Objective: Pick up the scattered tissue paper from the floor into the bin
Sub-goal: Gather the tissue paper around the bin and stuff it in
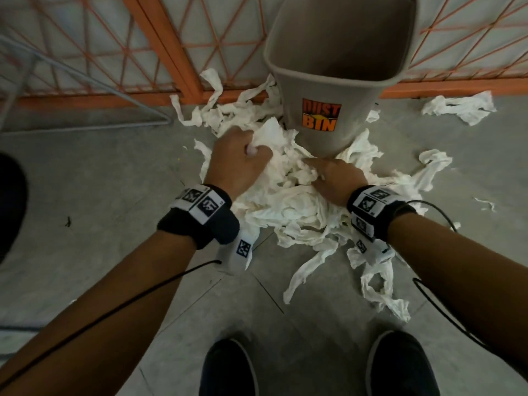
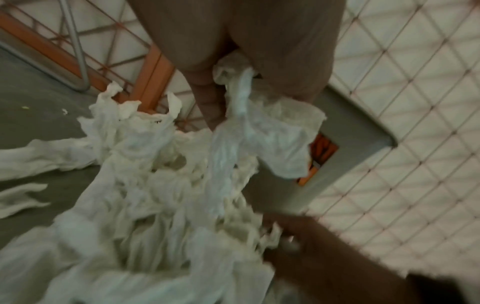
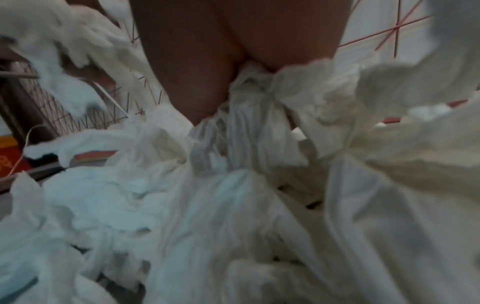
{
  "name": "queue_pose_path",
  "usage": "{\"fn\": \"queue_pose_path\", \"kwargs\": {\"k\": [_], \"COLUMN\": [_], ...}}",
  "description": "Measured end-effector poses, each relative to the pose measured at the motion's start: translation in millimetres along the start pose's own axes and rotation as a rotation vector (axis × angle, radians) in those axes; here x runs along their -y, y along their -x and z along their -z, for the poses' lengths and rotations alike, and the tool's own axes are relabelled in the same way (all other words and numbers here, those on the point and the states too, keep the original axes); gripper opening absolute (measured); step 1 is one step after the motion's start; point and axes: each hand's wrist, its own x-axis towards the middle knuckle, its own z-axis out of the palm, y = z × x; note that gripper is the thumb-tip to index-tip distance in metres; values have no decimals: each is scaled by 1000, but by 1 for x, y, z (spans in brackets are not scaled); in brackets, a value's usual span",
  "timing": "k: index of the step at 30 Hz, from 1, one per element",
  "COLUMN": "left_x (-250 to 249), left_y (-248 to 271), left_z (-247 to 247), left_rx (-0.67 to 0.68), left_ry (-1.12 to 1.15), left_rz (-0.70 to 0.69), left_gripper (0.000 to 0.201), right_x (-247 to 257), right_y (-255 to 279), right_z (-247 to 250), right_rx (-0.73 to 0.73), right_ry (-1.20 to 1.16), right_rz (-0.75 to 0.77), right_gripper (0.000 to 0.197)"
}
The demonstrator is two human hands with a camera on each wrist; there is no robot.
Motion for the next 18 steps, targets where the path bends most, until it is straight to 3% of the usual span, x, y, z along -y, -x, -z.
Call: {"fn": "queue_pose_path", "kwargs": {"k": [3, 5, 8, 10, 12, 15, 17, 18], "left_x": [-5, -4, -5, -8, -5, 14, 23, 25], "left_y": [-3, -5, 6, 21, 38, 52, 53, 51], "left_z": [22, 32, 29, 12, -12, -49, -58, -60], "left_rx": [-102, -117, -105, 9, 229, 491, 523, 492], "left_ry": [95, 190, 193, 50, -88, -381, -486, -470], "left_rz": [35, 79, 10, 13, -3, -115, -148, -150], "left_gripper": [15, 30, 44, 41, 46, 53, 42, 37], "right_x": [-2, -3, -3, -2, 1, 8, 10, 10], "right_y": [2, 6, 12, 15, 17, 23, 27, 29], "right_z": [0, 4, 16, 25, 33, 40, 43, 43], "right_rx": [-44, -122, -226, -281, -324, -349, -351, -351], "right_ry": [-111, -214, -269, -292, -386, -471, -479, -471], "right_rz": [-28, -74, -98, -92, -71, -38, -21, 0], "right_gripper": [41, 45, 61, 51, 24, 25, 12, 14]}}
